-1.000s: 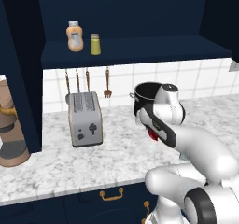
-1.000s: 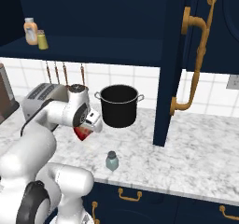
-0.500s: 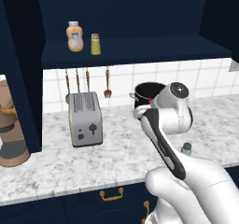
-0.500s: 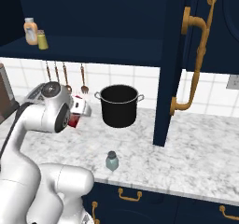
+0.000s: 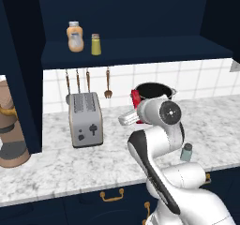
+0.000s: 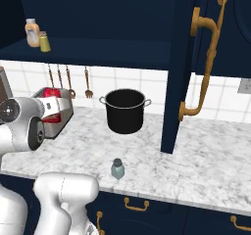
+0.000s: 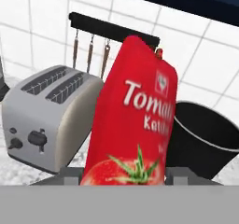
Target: Put the shaker and condiment bottle from the counter next to their counterparts in the cabinet.
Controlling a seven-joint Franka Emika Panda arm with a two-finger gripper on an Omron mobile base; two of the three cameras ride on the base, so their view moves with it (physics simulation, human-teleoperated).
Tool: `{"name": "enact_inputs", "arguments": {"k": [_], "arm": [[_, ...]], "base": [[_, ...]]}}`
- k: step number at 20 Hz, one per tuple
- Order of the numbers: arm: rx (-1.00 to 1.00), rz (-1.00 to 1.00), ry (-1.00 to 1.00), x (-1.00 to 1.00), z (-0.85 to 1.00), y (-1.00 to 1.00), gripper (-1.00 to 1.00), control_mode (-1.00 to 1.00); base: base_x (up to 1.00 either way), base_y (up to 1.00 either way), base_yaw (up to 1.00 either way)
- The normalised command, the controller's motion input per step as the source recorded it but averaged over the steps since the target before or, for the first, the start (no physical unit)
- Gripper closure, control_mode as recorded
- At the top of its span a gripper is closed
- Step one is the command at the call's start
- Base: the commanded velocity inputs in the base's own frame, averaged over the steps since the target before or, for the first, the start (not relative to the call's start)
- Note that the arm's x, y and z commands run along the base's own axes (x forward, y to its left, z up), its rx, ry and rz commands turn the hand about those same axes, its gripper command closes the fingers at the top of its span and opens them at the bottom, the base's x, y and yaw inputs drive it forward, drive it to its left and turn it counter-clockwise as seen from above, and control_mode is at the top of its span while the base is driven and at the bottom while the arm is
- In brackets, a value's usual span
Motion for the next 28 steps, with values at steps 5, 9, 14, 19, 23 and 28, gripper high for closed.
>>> {"name": "enact_inputs", "arguments": {"k": [5, 9, 14, 19, 23, 28], "arm": [[-0.04, 0.06, -0.27, -0.19, 0.90, 0.06, 1.00, -1.00], [0.05, 0.08, 0.00, 0.00, 0.91, 0.08, 1.00, -1.00], [0.02, 0.11, 0.03, 0.00, 0.99, 0.34, 1.00, -1.00], [-0.06, 0.10, -0.01, -0.14, 0.50, 0.62, 1.00, -1.00], [-0.04, 0.07, 0.00, 0.01, 0.37, 0.61, 1.00, -1.00], [0.00, 0.02, -0.07, 0.04, 0.30, 0.15, 1.00, -1.00]], "base": [[0.00, 0.00, 0.00], [0.00, 0.00, 0.00], [0.00, 0.00, 0.00], [0.00, 0.00, 0.00], [0.00, 0.00, 0.00], [0.00, 0.00, 0.00]]}}
